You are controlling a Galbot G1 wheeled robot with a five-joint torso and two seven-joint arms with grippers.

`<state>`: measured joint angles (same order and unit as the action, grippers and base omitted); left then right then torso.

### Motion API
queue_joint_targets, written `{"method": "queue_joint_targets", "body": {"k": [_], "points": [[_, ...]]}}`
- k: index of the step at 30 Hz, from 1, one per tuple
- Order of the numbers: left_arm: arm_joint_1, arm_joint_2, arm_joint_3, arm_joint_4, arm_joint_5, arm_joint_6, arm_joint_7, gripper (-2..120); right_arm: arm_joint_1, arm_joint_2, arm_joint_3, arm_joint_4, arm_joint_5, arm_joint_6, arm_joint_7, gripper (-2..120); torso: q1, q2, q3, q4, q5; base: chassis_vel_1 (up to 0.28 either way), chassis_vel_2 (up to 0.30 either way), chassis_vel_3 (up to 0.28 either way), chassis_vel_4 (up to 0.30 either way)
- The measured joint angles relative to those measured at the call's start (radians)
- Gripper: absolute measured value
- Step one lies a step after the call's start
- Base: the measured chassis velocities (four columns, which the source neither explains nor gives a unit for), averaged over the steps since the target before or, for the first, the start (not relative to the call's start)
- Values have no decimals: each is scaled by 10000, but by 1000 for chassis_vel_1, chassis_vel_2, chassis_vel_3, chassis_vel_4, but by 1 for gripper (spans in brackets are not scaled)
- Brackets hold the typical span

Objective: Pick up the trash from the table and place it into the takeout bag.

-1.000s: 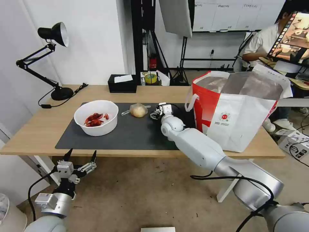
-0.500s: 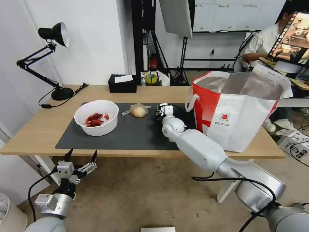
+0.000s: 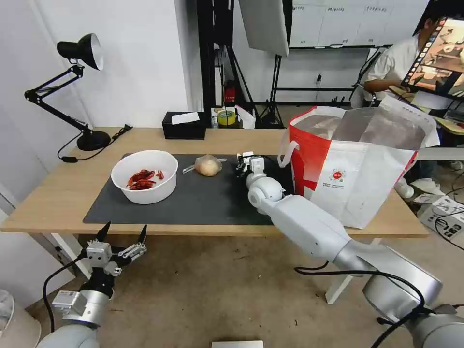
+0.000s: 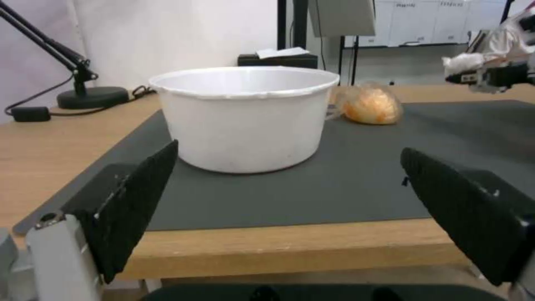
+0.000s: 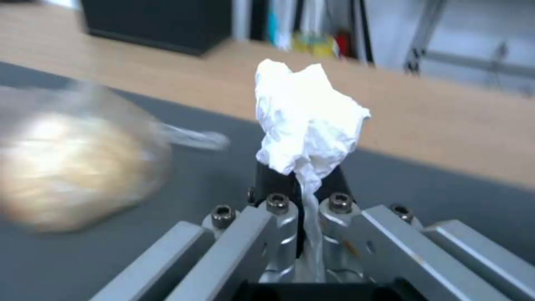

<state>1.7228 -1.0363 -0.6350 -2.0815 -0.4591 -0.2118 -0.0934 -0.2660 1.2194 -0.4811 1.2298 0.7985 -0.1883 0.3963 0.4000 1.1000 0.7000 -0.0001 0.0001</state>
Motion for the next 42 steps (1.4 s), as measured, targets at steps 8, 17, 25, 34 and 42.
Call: {"method": "queue_joint_targets", "body": {"k": [8,17,25,34,42], "points": [[17,-25,10,-36,12,0,0,100,-1160,-1387,291,2603,-1005,921,-625,0,-1,0,0,0,1,0,0,0,0],[-22,-70,161,-52,99,0,-1,100,-2699,-2612,1831,4995,-1277,2001,-1488,0,-1,1,-1,0,0,0,0,0,0],[-173,9,308,-62,106,12,-26,100,-3463,-3169,3512,6355,-1779,2469,-777,0,-1,0,-1,1,0,0,0,0,0],[-223,24,457,-108,167,47,-47,100,-3645,-3257,4681,6896,-2321,1943,1855,0,-1,1,-1,0,0,0,0,0,0],[-205,67,484,-162,168,94,-70,100,-3142,-3164,4740,6532,-1700,589,4588,0,0,0,0,1,0,0,0,0,0]]}}
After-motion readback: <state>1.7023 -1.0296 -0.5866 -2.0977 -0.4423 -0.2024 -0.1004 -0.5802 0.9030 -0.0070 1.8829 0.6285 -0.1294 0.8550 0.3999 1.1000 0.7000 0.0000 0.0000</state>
